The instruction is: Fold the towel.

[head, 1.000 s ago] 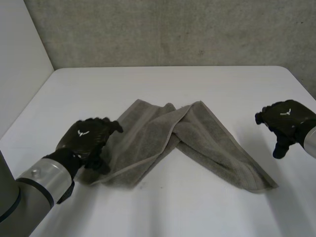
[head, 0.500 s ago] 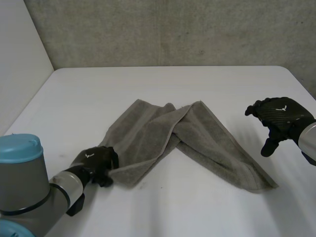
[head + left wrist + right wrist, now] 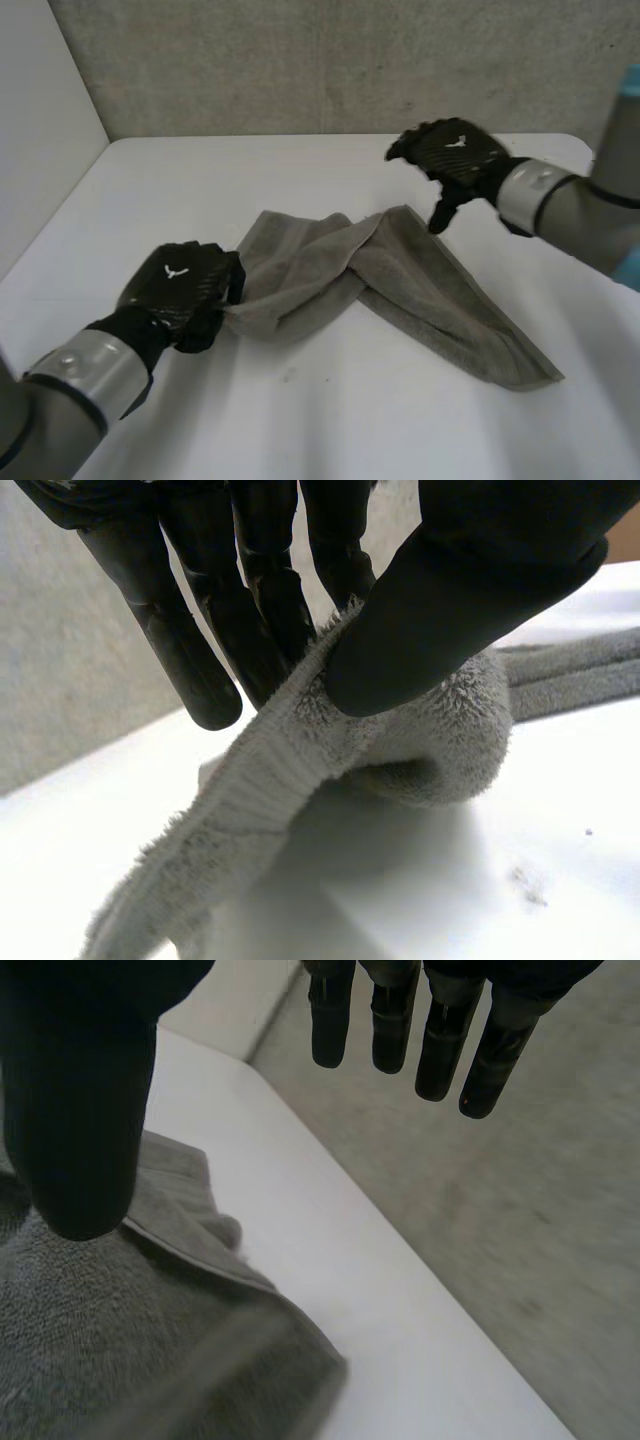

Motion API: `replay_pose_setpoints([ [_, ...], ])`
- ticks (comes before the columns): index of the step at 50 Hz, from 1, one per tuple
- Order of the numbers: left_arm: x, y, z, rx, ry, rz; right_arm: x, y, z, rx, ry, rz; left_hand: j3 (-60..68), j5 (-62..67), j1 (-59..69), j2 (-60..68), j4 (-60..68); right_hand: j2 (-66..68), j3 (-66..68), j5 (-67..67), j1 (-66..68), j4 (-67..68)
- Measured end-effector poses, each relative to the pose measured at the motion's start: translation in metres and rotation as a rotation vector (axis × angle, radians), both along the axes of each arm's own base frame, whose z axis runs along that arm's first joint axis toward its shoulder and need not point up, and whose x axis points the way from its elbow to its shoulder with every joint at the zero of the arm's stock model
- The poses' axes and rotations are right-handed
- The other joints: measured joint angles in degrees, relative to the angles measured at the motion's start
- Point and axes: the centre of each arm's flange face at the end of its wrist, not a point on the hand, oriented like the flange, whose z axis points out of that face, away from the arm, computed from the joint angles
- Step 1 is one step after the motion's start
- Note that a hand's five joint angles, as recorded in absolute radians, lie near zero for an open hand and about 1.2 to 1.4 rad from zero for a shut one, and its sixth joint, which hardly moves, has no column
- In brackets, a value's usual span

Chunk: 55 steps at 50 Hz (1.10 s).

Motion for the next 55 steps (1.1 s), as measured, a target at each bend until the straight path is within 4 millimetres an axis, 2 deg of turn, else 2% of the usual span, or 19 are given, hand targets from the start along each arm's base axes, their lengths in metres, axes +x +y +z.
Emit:
replay_pose_setpoints([
  [5,0.008,0.017,0.025,-0.056,0.008,-0.005,0.032,-0.008,-0.036,-0.007,0.03,0.112,0.03,0.0,0.0,0.0,0.0,0.0,0.0,0.0,0.0,0.0],
  [10,0.012,0.026,0.039,-0.086,0.023,-0.006,0.048,-0.007,-0.063,-0.015,0.066,0.153,0.06,0.0,0.0,0.01,0.01,0.0,0.01,0.01,0.0,0.0],
  [11,0.014,0.03,0.045,-0.102,0.032,-0.007,0.057,-0.006,-0.079,-0.018,0.086,0.166,0.06,0.0,0.0,0.01,0.01,0.0,0.18,0.36,0.07,0.14],
  [15,0.016,0.037,0.055,-0.127,0.046,-0.01,0.07,-0.002,-0.104,-0.019,0.11,0.187,0.06,0.0,0.0,0.02,0.01,0.3,1.84,2.39,0.74,1.44],
  [19,0.018,0.041,0.061,-0.142,0.055,-0.012,0.081,0.001,-0.123,-0.027,0.121,0.197,0.07,0.0,0.0,0.03,0.01,19.24,20.83,19.16,17.09,20.27],
  [21,0.018,0.042,0.063,-0.148,0.058,-0.012,0.086,-0.003,-0.125,-0.064,0.117,0.175,0.07,0.0,0.0,0.04,0.01,36.23,36.67,32.96,32.62,36.19],
  [23,0.018,0.042,0.063,-0.148,0.058,-0.013,0.088,-0.008,-0.12,-0.098,0.109,0.151,0.06,0.0,0.0,0.04,0.02,49.36,50.79,47.41,40.95,50.58],
  [26,0.018,0.04,0.063,-0.15,0.057,-0.011,0.089,-0.019,-0.101,-0.185,0.08,0.094,0.07,0.0,0.0,0.04,0.02,50.42,52.63,48.93,40.95,52.56],
  [30,0.015,0.03,0.068,-0.183,0.056,-0.004,0.089,-0.032,-0.058,-0.325,0.02,0.018,0.08,0.0,0.0,0.04,0.02,50.42,52.65,49.02,40.95,52.69],
  [31,0.015,0.03,0.068,-0.183,0.056,-0.004,0.089,-0.032,-0.058,-0.325,0.02,0.018,0.08,0.0,0.0,0.04,0.02,50.42,52.65,49.02,40.95,52.69],
  [34,0.009,0.006,0.083,-0.273,0.052,0.013,0.084,-0.041,0.011,-0.524,-0.081,-0.095,0.1,0.0,0.0,0.05,0.03,50.42,52.85,49.04,40.95,52.69],
  [35,0.009,0.006,0.083,-0.273,0.052,0.013,0.084,-0.041,0.011,-0.524,-0.081,-0.095,0.1,0.0,0.0,0.05,0.03,50.42,52.85,49.04,40.95,52.69],
  [36,0.003,-0.018,0.1,-0.377,0.049,0.031,0.075,-0.042,0.063,-0.664,-0.168,-0.194,0.11,0.0,0.1,0.05,0.03,50.42,52.85,49.04,40.95,52.69],
  [37,0.001,-0.027,0.106,-0.415,0.049,0.038,0.07,-0.04,0.083,-0.713,-0.203,-0.23,0.11,0.0,0.1,0.05,0.03,50.42,52.85,49.04,40.95,52.69],
  [42,-0.015,-0.074,0.144,-0.631,0.068,0.091,0.045,-0.017,0.156,-0.875,-0.337,-0.357,0.11,0.0,0.21,0.05,0.03,50.43,52.85,49.53,40.95,52.7],
  [45,-0.021,-0.088,0.151,-0.677,0.08,0.11,0.037,-0.005,0.161,-0.876,-0.338,-0.363,0.11,0.0,0.21,0.05,0.03,50.43,52.85,49.73,40.95,52.71],
  [47,-0.029,-0.1,0.145,-0.681,0.081,0.12,0.032,0.006,0.147,-0.832,-0.3,-0.347,0.11,0.07,0.21,0.05,0.03,50.43,52.85,49.82,40.95,52.71],
  [51,-0.039,-0.111,0.121,-0.631,0.06,0.12,0.027,0.019,0.108,-0.728,-0.212,-0.313,0.11,0.08,0.21,0.05,0.03,50.43,52.96,49.85,40.95,52.72],
  [55,-0.046,-0.111,0.069,-0.5,-0.007,0.1,0.012,0.038,0.043,-0.557,-0.026,-0.291,0.11,0.08,0.21,0.05,0.04,50.43,53.1,49.85,40.95,52.86],
])
